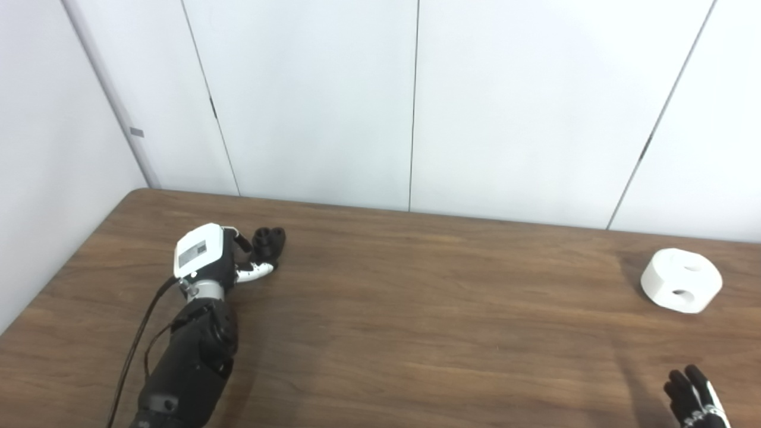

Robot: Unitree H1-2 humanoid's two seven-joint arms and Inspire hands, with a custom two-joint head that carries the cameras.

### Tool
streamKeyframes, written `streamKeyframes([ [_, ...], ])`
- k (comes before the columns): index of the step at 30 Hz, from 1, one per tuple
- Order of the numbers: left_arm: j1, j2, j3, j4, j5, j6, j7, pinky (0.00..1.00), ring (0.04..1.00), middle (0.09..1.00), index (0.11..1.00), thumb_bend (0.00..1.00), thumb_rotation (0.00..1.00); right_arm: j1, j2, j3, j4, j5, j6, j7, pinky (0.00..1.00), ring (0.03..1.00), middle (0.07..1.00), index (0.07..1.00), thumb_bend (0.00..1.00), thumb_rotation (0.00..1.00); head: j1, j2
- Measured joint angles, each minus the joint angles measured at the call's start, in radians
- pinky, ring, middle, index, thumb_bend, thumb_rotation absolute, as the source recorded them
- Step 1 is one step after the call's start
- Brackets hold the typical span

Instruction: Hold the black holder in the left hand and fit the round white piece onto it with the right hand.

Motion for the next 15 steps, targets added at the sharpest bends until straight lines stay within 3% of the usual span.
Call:
streamKeyframes([
  [3, 0.0, 0.0, 0.007, 0.0, -0.017, -0.005, 0.021, 1.0, 0.915, 0.801, 0.488, 0.52, 0.06, 0.0, 0.0, 0.0, 0.0, 0.0, -0.001, 0.0, 1.0, 0.954, 0.952, 0.964, 0.58, 1.0, 0.0, 0.003],
  [15, 0.001, 0.002, 0.004, -0.007, -0.048, -0.004, 0.015, 1.0, 0.908, 0.786, 0.489, 0.51, 0.04, 0.001, -0.001, -0.002, 0.0, 0.001, -0.003, 0.004, 1.0, 0.962, 0.962, 0.974, 0.57, 1.0, 0.003, 0.006],
])
